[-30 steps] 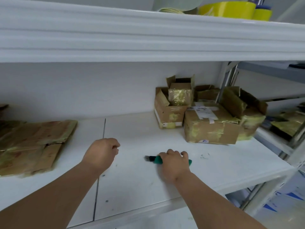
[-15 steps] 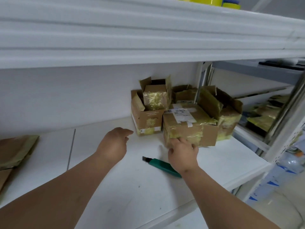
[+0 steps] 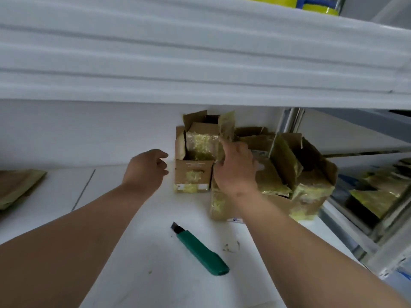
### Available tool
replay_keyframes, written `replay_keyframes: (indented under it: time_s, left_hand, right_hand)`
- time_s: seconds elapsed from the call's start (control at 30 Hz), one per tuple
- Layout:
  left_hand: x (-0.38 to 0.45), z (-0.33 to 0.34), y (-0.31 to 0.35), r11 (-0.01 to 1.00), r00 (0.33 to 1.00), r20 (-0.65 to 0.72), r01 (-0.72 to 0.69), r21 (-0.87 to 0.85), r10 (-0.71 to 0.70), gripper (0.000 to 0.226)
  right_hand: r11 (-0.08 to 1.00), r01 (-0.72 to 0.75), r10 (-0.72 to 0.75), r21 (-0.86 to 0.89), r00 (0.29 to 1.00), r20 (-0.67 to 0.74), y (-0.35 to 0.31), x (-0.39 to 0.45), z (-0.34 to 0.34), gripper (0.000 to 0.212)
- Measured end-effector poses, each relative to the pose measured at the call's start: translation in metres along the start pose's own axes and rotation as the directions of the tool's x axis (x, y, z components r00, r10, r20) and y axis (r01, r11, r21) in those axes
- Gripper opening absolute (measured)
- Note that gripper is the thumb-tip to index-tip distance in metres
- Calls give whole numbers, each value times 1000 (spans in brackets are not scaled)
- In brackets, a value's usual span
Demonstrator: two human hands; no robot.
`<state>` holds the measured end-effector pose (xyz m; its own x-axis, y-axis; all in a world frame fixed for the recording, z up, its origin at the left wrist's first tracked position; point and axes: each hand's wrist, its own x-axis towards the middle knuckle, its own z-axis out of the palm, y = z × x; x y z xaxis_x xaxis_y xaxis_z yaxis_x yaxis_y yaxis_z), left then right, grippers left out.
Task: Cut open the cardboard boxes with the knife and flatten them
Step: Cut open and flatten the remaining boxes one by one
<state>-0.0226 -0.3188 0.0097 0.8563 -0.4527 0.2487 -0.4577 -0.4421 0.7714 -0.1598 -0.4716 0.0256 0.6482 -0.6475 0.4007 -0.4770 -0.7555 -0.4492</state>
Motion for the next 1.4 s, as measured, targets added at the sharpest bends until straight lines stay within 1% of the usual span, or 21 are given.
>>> replay_keyframes:
  time_s: [0.1, 0.17, 0.23, 0.33, 0.37, 0.47, 0.53, 0.6, 0.67, 0.7, 0.73, 0.8, 0.9, 1.0, 1.07, 1.13, 1.17, 1.23, 1.27, 1.33, 1.4]
  left_hand:
    - [2, -1, 4, 983, 993, -66, -84, 164, 96, 44]
    - [3, -4, 8, 965, 988, -91, -96, 246, 121, 45]
    - [3, -8, 14, 966, 990, -95, -74, 247, 100, 49]
    - [5, -11, 16, 987, 993, -109, -19, 159, 36, 53]
    - [6, -12, 15, 991, 993, -116, -6, 130, 21, 53]
    - [11, -13, 8, 991, 991, -136, 10, 131, 8, 58]
    - [13, -13, 4, 993, 989, -147, 13, 117, 4, 59]
    - [11, -13, 3, 996, 988, -153, 10, 84, 3, 51]
    - [8, -15, 7, 999, 987, -161, 6, 54, 3, 41]
    - [5, -16, 9, 999, 987, -161, 6, 42, 1, 41]
    - [3, -17, 11, 1000, 987, -159, 3, 25, 1, 44]
    - [-4, -22, 12, 1000, 988, -152, -5, -26, 1, 55]
    - [-19, -33, 5, 990, 994, -106, -26, -137, 12, 72]
    - [-36, -47, -8, 989, 998, -62, 1, -150, -10, 78]
    - [-45, -57, -17, 989, 998, -54, 21, -147, -29, 76]
    - [-52, -68, -29, 990, 997, -73, 20, -137, -30, 72]
    - [-56, -74, -35, 992, 995, -102, 7, -128, -20, 68]
    - [-64, -87, -48, 993, 983, -184, -45, -111, 24, 60]
    - [-68, -94, -55, 993, 976, -213, -67, -100, 45, 57]
    - [-75, -111, -65, 994, 970, -234, -87, -70, 68, 53]
    - [-85, -131, -76, 993, 963, -251, -113, -32, 102, 53]
  right_hand:
    - [998, 42, -45, 39, 997, 69, -8, 27, 0, 60]
    - [996, 20, -30, 86, 992, 123, -11, 43, 8, 60]
    - [993, -30, 8, 117, 984, 179, -11, 62, 19, 62]
    - [985, -92, 56, 144, 970, 239, -9, 79, 30, 65]
    - [981, -104, 64, 164, 971, 230, -8, 80, 33, 66]
    - [956, -74, 45, 284, 993, 108, -7, 75, 32, 68]
    - [925, -37, 32, 377, 999, 19, -8, 70, 28, 65]
    - [898, 0, 35, 441, 997, -72, -10, 65, 23, 60]
    - [868, 71, 21, 492, 984, -180, -14, 58, 17, 53]
    - [850, 103, 16, 516, 975, -221, -17, 55, 14, 52]
    - [830, 124, 14, 544, 970, -243, -20, 52, 12, 54]
    - [765, 135, 28, 629, 970, -243, -28, 46, 12, 56]
    - [667, 65, 77, 743, 985, -154, -39, 30, 12, 59]
    - [572, 0, 54, 820, 998, -38, -51, 8, 12, 57]
    - [482, -36, 21, 875, 999, 29, -60, -7, 15, 52]
    - [451, -113, 35, 885, 993, 109, -68, -18, 19, 45]
    - [414, -157, 40, 897, 987, 154, -71, -24, 22, 40]
    - [270, -247, 16, 931, 968, 252, -79, -36, 27, 31]
    - [206, -288, -5, 935, 955, 296, -85, -45, 29, 34]
    - [129, -351, -22, 927, 934, 357, -100, -65, 35, 38]
    - [45, -416, -6, 908, 909, 417, -118, -82, 48, 32]
